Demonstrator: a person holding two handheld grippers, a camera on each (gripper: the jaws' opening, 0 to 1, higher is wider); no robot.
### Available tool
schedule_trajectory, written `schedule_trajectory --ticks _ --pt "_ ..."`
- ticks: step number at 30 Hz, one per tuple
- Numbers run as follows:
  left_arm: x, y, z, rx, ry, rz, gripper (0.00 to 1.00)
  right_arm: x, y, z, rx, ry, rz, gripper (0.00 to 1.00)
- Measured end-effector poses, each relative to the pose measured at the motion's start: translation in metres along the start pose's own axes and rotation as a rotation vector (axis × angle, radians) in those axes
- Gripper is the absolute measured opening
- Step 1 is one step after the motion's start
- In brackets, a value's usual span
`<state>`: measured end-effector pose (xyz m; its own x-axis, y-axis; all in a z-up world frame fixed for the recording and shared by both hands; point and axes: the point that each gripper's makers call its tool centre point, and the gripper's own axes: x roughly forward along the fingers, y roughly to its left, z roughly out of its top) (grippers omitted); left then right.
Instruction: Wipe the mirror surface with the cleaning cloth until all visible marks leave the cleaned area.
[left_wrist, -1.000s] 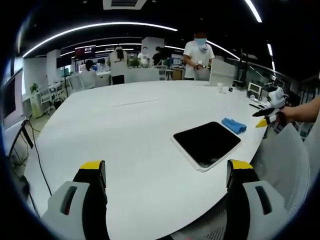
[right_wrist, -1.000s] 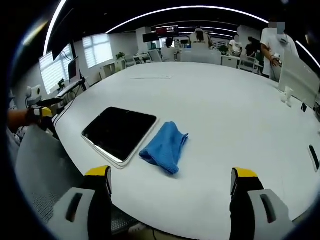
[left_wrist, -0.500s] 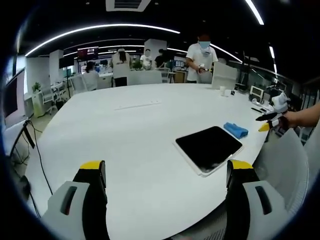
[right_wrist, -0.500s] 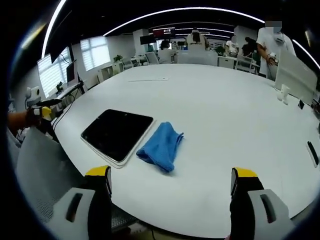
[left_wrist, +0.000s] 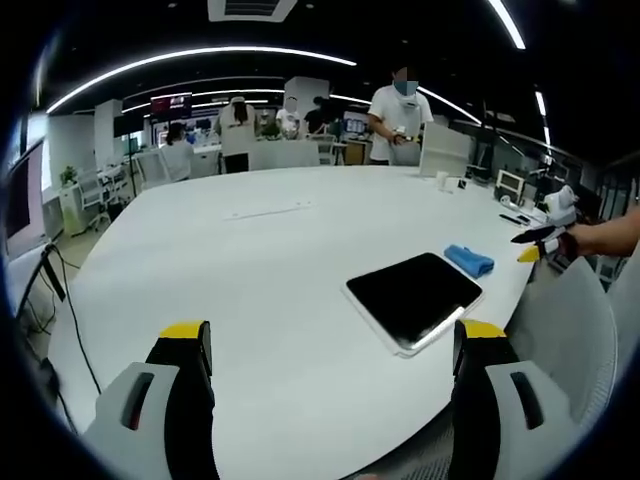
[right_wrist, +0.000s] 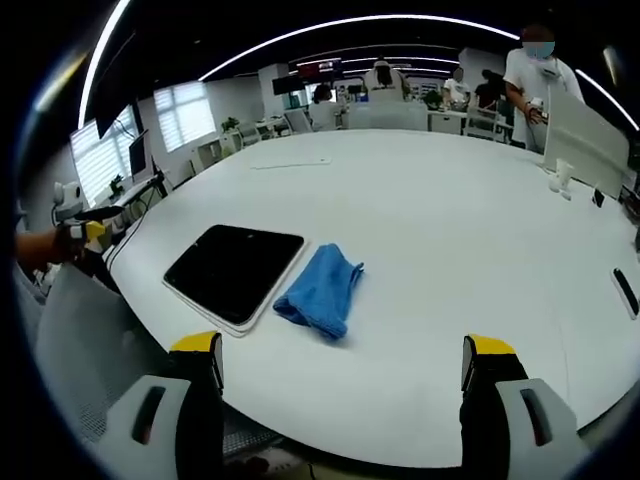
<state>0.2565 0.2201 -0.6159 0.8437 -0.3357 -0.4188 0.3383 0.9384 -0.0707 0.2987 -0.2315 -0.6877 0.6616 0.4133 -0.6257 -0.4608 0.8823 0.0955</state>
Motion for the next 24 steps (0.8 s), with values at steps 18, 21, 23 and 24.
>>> schedule_trajectory --ticks 18,21,23,24 --pt "-0.006 0.006 -0.001 -0.008 0.002 0.012 0.99 0.008 0.007 0.002 -0.012 0.034 0.019 0.98" --pt "-0.007 0.007 -0.004 -0.017 0.004 0.018 0.99 0.009 0.004 0.003 -0.009 0.043 0.004 0.98" --pt "-0.008 0.005 -0.005 -0.01 0.001 0.021 0.99 0.008 0.002 0.008 0.0 0.04 -0.009 0.98" --pt "-0.008 0.001 -0.004 -0.009 0.0 0.013 0.99 0.007 0.002 0.011 0.001 0.037 -0.009 0.98"
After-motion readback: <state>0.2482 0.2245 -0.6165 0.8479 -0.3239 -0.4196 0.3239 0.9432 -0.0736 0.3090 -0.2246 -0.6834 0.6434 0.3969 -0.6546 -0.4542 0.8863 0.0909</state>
